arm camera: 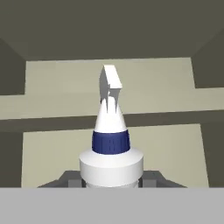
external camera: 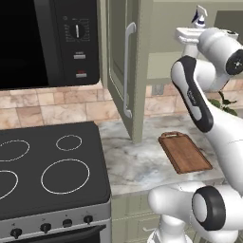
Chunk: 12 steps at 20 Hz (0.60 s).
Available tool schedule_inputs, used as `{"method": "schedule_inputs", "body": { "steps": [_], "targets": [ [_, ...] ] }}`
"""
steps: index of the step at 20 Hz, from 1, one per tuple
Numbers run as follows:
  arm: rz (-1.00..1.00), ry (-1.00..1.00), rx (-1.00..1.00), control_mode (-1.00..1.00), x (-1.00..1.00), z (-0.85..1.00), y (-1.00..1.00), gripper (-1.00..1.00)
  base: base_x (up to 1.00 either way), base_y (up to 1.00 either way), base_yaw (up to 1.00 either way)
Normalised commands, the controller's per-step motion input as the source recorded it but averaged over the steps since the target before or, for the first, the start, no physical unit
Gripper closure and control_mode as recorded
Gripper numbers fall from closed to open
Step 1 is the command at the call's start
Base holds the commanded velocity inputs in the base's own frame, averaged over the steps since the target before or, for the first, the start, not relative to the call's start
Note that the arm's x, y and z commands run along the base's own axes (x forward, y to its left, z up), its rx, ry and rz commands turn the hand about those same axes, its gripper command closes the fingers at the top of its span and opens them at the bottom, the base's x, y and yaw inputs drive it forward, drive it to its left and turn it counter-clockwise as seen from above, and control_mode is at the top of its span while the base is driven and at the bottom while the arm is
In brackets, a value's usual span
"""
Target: Grab the spray bottle from the cabinet, then place it next to the cutting board for sanitizing. Then grab the dish brush from the countertop next to the sink and place it next to the cutting board.
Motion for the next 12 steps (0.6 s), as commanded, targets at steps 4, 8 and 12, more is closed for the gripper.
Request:
{"method": "schedule_inputs", "body": {
  "steps": [4, 8, 12],
  "targets": [
    [0.0, 0.16, -0.04, -1.0, -0.6, 0.3, -0.23, 1.0, 0.0, 0.0, 0.0],
    [-0.01, 0.04, -0.01, -1.0, -0.63, -0.04, -0.22, 1.0, 0.0, 0.0, 0.0],
    [0.0, -0.06, 0.0, -1.0, -0.66, -0.46, -0.18, 1.0, 0.0, 0.0, 0.0]
  ]
}}
